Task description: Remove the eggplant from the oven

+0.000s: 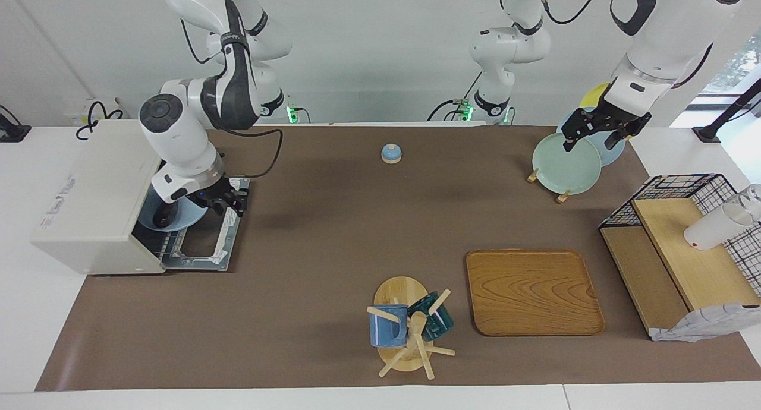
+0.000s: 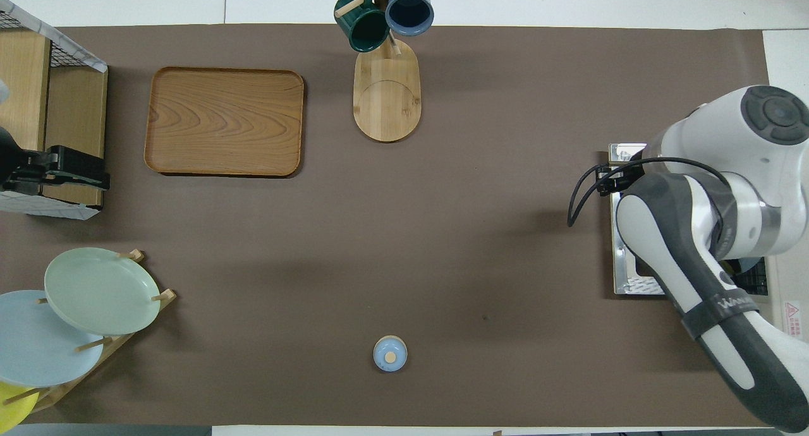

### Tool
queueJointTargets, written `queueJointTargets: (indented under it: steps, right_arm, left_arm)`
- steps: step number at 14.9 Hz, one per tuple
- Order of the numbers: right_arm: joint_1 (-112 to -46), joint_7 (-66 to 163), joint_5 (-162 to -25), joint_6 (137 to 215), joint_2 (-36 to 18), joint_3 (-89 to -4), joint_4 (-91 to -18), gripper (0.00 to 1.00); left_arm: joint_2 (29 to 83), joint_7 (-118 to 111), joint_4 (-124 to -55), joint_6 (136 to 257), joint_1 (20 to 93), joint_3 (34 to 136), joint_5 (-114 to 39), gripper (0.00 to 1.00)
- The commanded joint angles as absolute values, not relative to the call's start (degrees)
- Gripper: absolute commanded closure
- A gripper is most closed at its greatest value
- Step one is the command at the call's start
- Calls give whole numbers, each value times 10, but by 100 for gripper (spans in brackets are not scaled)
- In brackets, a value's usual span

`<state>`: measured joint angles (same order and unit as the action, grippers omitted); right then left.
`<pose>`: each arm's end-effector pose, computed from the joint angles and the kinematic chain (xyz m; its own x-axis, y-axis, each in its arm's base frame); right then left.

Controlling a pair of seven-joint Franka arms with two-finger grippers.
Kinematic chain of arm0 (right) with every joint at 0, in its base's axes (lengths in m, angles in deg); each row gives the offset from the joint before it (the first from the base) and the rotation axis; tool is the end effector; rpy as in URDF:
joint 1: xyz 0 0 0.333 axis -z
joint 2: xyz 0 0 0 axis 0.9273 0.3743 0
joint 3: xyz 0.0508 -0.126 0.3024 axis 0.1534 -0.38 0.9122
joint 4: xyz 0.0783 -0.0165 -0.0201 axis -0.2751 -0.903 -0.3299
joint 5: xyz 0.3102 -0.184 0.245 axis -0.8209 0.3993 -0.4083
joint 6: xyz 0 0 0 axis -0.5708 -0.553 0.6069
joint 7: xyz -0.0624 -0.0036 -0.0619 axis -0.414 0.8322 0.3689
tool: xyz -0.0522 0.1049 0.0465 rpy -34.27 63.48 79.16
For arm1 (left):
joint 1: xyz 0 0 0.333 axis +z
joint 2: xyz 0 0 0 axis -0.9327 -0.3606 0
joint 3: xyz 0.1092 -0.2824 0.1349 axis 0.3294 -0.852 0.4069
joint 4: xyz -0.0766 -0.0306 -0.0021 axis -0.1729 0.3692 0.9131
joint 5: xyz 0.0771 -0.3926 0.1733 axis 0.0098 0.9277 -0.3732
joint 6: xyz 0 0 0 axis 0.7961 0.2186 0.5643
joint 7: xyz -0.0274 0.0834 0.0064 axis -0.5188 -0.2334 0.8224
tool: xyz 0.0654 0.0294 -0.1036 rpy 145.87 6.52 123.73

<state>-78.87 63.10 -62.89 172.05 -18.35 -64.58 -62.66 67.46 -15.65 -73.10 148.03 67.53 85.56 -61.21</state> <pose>0.6104 0.0006 0.3951 0.9903 -0.1182 -0.0735 -0.1164 -0.9928 0.0275 0.5866 -0.0464 0.6073 0.9993 -0.0171 -0.0328 -0.0164 -0.9996 0.0233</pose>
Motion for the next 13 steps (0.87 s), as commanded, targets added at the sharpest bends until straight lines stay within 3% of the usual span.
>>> queueJointTargets:
  steps: [1,8,9,10,11,13]
  right_arm:
    - [-780,634,-601,1720,-199,-664,-651,46]
    - [-768,593,-600,1832,-231,-679,-760,53]
    - [-768,593,-600,1833,-232,-679,-764,59]
    - [-768,590,-600,1836,-233,-679,-765,82]
    - [-768,587,-600,1836,-233,-679,-765,100]
    - [-778,579,-586,1823,-232,-680,-760,100]
  left_arm:
    - [684,-156,-734,1476,676,855,-621,0]
    - [684,-156,-734,1476,676,855,-621,0]
    - [684,-156,-734,1476,676,855,-621,0]
    - [684,-156,-734,1476,676,855,-621,0]
    - [684,-156,-734,1476,676,855,-621,0]
    - [684,-156,-734,1476,676,855,-621,0]
